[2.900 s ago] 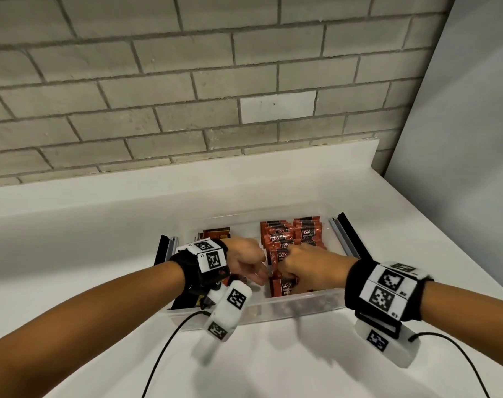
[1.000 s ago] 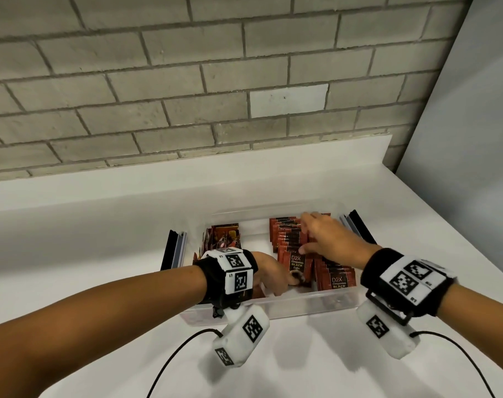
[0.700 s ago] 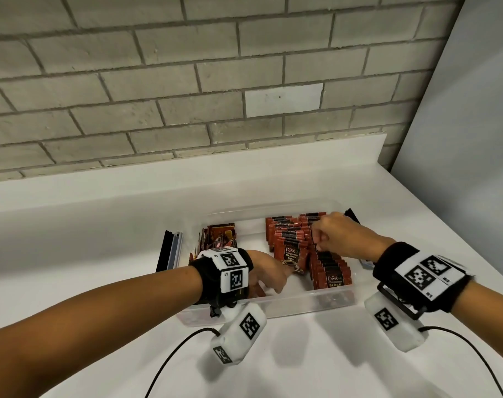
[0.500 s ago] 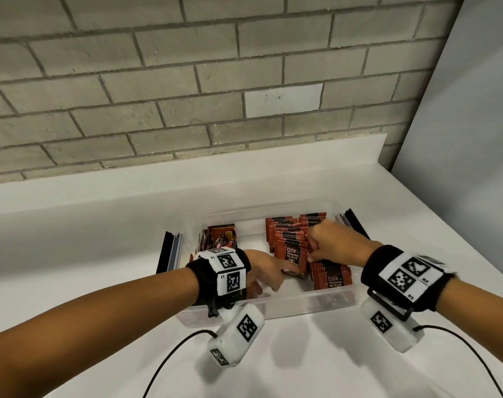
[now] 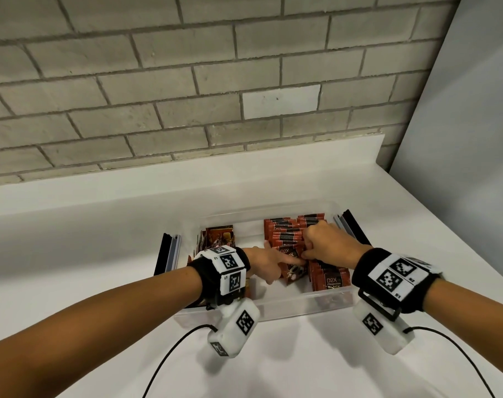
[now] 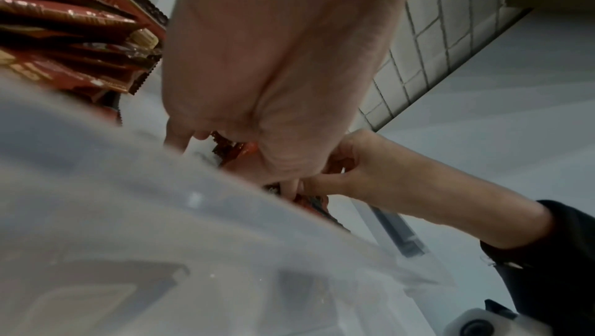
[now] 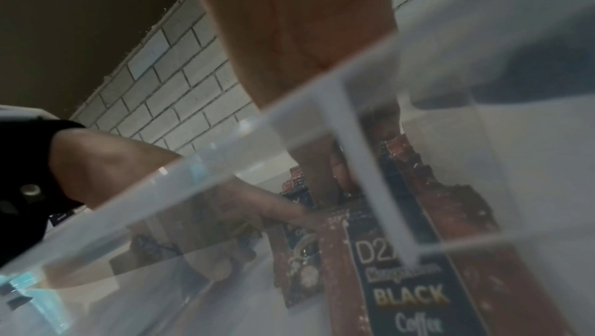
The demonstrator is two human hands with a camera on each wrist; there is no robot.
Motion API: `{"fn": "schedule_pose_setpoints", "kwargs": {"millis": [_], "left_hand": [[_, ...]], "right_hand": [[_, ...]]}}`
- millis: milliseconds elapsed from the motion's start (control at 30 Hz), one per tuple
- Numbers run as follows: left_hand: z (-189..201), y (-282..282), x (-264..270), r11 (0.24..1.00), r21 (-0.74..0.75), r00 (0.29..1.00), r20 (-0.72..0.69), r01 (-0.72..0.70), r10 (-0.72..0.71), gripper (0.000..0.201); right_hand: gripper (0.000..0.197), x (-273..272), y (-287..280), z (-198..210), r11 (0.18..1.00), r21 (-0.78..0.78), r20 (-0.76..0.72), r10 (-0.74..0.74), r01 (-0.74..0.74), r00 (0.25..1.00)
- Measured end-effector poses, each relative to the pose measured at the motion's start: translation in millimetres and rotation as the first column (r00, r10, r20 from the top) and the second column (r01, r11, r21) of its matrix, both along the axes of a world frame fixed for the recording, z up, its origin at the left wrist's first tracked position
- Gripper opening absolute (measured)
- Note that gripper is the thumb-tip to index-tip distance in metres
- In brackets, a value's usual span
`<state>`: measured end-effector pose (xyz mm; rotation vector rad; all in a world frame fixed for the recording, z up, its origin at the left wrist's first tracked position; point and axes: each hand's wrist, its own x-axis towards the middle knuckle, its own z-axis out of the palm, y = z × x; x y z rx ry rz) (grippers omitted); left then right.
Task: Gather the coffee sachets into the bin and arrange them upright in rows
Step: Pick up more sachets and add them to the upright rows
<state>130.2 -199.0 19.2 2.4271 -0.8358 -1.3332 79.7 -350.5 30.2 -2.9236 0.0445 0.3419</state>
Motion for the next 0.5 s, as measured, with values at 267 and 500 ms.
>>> {"fn": "schedule_pose_setpoints", "kwargs": {"millis": [267,500], "left_hand": [[6.3,9.6,-1.0,0.999,-0.017,0.998,-0.044,0.047,-0.047,0.083],[12.5,10.5,-5.5,0.998,0.047,0.998,-0.056,0.040,-0.038,0.071]], "right_hand": [[0.065,0.8,4.4,-6.6,0.999,0.017,0.058,0.049,-0.050,0.997],[0.008,0.6,13.0,0.1,0.958,0.033,-0.183,0.285,-0.284,0.941]]}}
